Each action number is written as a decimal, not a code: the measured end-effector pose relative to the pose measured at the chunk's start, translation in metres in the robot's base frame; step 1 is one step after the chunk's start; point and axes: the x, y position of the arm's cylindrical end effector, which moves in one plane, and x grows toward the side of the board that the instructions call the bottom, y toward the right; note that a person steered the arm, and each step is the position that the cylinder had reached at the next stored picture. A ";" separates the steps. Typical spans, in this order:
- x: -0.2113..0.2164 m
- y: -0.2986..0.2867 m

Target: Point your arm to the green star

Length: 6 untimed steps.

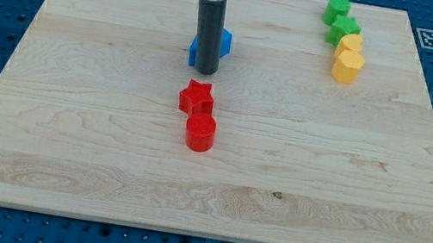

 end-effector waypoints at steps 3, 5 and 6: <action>0.050 0.203; -0.023 0.300; -0.078 0.288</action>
